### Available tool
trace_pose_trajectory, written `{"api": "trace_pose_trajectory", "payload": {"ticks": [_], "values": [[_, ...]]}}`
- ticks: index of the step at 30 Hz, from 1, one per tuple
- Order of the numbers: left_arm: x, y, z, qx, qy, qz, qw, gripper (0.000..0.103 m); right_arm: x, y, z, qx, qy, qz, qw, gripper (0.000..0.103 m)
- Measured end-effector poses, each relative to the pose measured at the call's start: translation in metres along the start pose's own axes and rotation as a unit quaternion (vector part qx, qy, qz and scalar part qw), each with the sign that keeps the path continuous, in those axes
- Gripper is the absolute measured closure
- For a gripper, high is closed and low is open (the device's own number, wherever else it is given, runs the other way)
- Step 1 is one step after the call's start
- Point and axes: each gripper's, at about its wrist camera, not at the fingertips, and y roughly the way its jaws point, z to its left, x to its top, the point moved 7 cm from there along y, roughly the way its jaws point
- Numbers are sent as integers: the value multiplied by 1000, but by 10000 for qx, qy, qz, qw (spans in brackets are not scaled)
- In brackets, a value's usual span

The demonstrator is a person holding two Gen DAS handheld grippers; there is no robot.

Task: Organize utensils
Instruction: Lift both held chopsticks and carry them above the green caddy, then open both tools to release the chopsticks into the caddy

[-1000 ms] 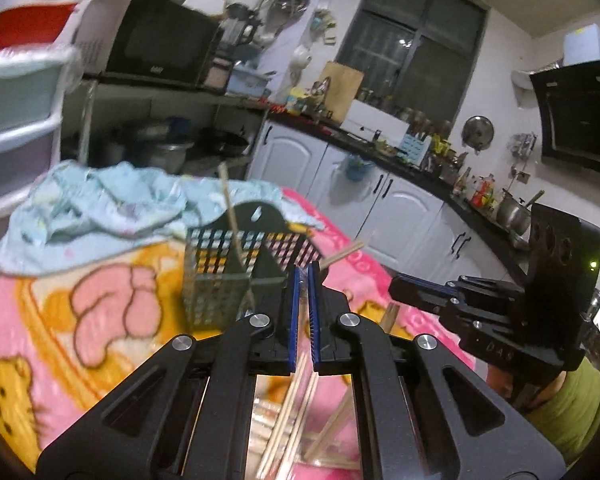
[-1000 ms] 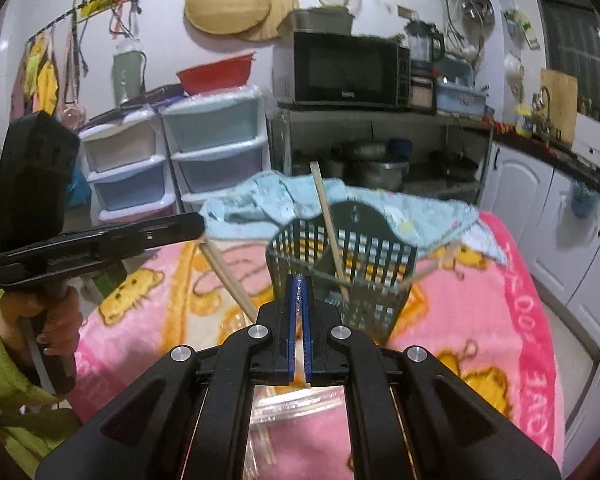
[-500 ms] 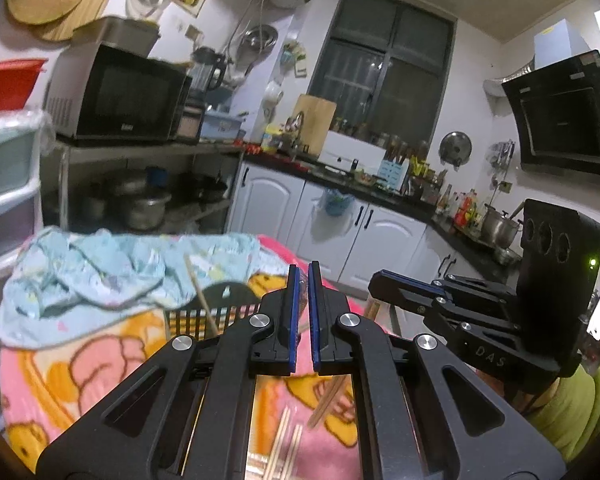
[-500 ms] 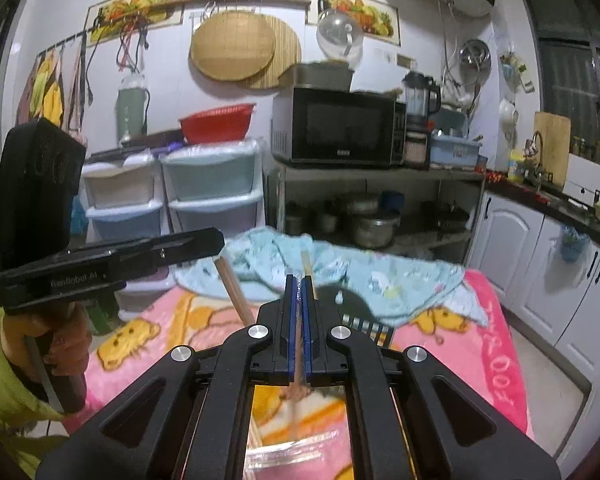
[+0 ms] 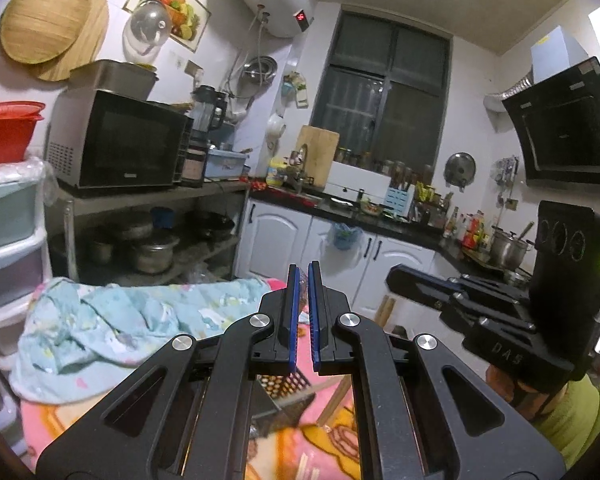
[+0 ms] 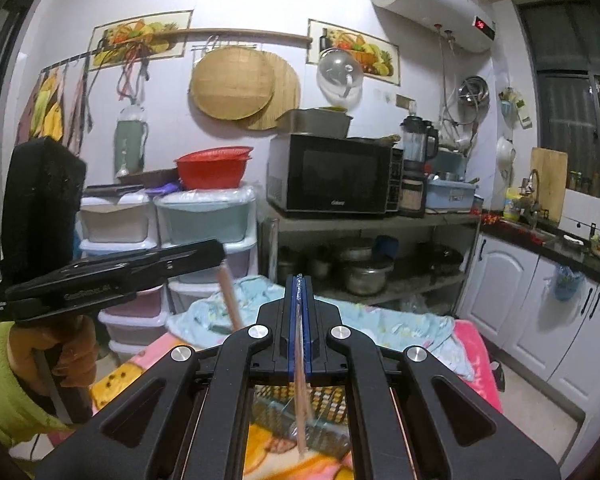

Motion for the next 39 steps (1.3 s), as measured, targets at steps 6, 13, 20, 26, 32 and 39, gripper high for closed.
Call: {"api": "trace_pose_trajectory", "payload": {"ticks": [6, 13, 20, 26, 32, 39], "values": [[13, 6, 17, 129, -119, -34, 9998, 101, 18, 11, -18, -46, 200, -124, 9997, 100], [17, 15, 27, 179, -199, 7, 9996, 101, 33, 32, -30, -199, 187, -116, 9996, 100], [7, 28, 39, 243, -272, 136, 9992, 101, 28, 54, -45, -378, 298, 21, 9988, 100], [-6, 42, 50, 309, -340, 329, 9984, 101, 15, 70, -53, -433, 350, 160, 9983, 100], [-20, 54, 56, 345, -413, 504, 9973, 101, 2, 84, -60, -502, 418, 308, 9974, 100], [-33, 59, 68, 546, -533, 638, 9950, 94, -16, 97, -73, -760, 504, 492, 9946, 98]]}}
